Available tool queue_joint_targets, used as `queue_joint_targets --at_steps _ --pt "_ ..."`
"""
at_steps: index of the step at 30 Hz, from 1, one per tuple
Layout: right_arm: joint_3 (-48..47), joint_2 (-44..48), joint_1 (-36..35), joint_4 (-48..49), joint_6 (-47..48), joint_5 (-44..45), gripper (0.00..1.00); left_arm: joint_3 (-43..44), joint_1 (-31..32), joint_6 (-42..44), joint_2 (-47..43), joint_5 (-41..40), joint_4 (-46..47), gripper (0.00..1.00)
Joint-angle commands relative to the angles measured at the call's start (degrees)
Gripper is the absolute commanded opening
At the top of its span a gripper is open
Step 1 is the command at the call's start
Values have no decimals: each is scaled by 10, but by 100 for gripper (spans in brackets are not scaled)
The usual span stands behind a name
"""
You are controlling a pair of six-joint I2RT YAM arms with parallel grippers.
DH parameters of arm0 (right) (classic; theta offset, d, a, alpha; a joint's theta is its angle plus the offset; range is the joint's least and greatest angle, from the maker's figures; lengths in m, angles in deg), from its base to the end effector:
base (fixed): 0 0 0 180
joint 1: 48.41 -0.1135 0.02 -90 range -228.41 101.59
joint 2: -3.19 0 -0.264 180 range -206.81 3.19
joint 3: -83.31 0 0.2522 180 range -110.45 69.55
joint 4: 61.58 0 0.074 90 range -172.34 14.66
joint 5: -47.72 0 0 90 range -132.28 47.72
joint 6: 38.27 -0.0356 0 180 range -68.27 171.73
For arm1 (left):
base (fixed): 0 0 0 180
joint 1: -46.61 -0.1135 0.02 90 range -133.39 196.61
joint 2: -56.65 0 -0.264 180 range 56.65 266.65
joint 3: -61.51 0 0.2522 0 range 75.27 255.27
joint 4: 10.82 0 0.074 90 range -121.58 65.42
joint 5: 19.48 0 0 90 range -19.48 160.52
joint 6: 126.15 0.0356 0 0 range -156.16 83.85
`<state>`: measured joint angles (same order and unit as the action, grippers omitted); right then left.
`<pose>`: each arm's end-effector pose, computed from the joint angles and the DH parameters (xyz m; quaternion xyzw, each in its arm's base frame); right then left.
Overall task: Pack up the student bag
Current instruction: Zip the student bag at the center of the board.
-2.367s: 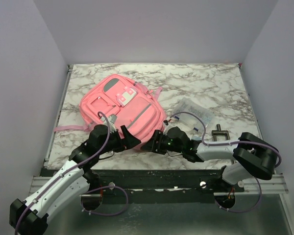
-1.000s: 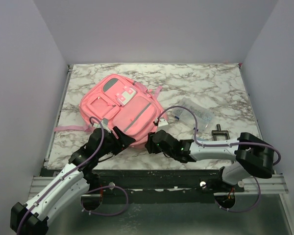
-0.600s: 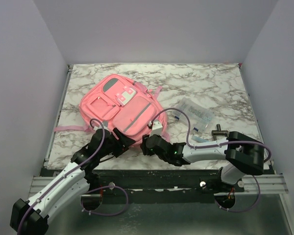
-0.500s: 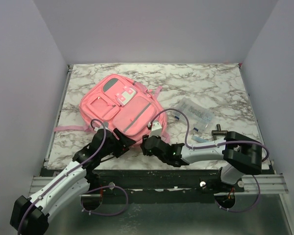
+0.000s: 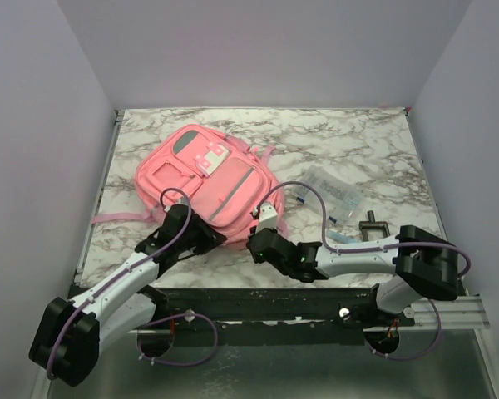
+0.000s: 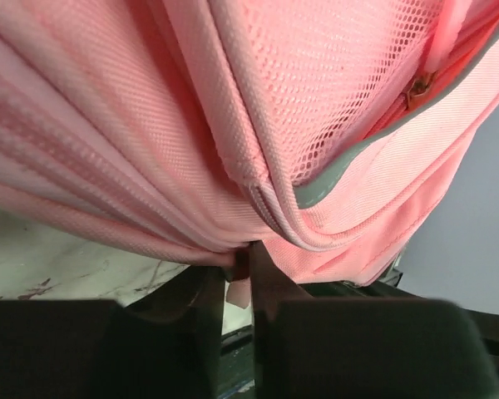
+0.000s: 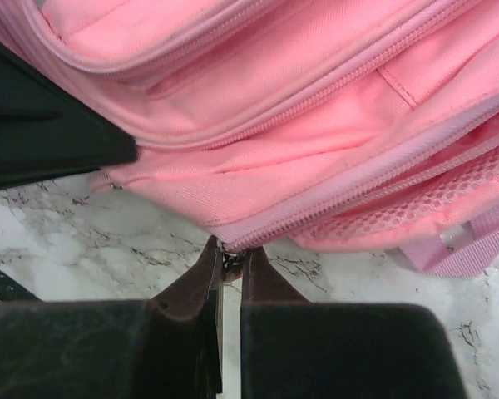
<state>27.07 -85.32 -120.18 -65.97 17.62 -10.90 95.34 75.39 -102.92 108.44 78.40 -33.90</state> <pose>0.1146 0.2888 0.1804 -0.1628 0.8534 0.1992 0.4533 0.1546 -0.0905 0.1714 -0.2686 0.8678 -0.3482 0.2315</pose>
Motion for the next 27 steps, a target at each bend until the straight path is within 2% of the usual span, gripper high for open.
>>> queue_joint_targets --at_steps 1,5,8,13,15,18,20,23,27 --pt "8 51 -3 -73 56 -87 0 15 -79 97 18 -57 -4 9" --pt "46 86 32 -76 72 -168 1 14 -119 150 -11 -60 -31 0" --pt "70 125 93 -68 66 -266 1 21 -136 182 -44 -74 -76 0" --pt "80 158 153 -37 42 -343 1 19 -143 224 -103 -44 -107 0" --pt "62 145 156 -51 63 -319 1 14 -145 233 -121 -24 -114 0" --pt "25 108 156 -107 115 -204 1 20 -148 233 -147 -36 -149 0" --pt "13 95 156 -136 154 -147 1 37 -150 231 -163 -82 -192 0" --pt "29 118 157 -125 198 -98 1 61 -153 216 -189 -151 -234 0" --pt "27 129 157 -110 248 -92 1 91 -162 200 -208 -220 -272 1"
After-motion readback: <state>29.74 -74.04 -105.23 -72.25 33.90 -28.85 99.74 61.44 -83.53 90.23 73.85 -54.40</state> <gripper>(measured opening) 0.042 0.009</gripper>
